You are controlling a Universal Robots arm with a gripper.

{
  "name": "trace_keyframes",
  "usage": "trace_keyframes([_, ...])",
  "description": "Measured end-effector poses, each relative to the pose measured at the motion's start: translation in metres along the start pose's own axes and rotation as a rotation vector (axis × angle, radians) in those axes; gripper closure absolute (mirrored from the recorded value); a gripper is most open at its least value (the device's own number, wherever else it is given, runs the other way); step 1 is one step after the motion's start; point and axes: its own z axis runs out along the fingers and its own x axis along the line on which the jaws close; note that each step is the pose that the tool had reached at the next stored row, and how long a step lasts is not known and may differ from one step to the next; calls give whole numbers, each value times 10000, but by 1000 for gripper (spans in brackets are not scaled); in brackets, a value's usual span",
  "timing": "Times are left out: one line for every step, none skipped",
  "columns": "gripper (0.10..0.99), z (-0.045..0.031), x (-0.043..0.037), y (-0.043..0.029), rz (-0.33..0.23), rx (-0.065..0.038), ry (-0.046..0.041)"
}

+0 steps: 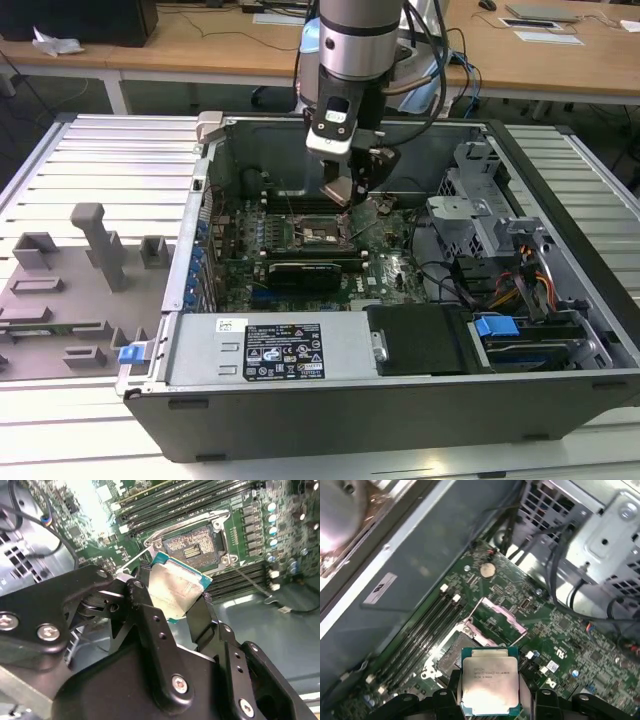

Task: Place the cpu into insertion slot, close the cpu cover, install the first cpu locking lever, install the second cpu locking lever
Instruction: 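Place the cpu into insertion slot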

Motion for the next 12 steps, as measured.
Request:
trace_keyframes([545, 7, 0, -1, 181, -3, -16])
trace_keyframes([545, 18, 0, -2, 435, -8, -38])
trace_keyframes([545, 24, 0, -2, 592, -12, -53])
trace_keyframes([545, 33, -1, -3, 842, -17, -75])
trace_keyframes([545, 38, -1, -3, 1023, -19, -91])
trace_keyframes([545, 45, -1, -4, 1369, -26, -122])
trace_keyframes([545, 51, -1, -4, 1756, -33, -156])
trace_keyframes([545, 56, -1, -5, 2041, -39, -181])
trace_keyframes([545, 60, -1, -5, 2346, -45, -208])
trace_keyframes([545, 67, -1, -6, 2753, -53, -245])
trace_keyframes([545, 71, -1, -6, 3028, -58, -269])
trace_keyframes([545, 74, -1, -7, 3214, -62, -285])
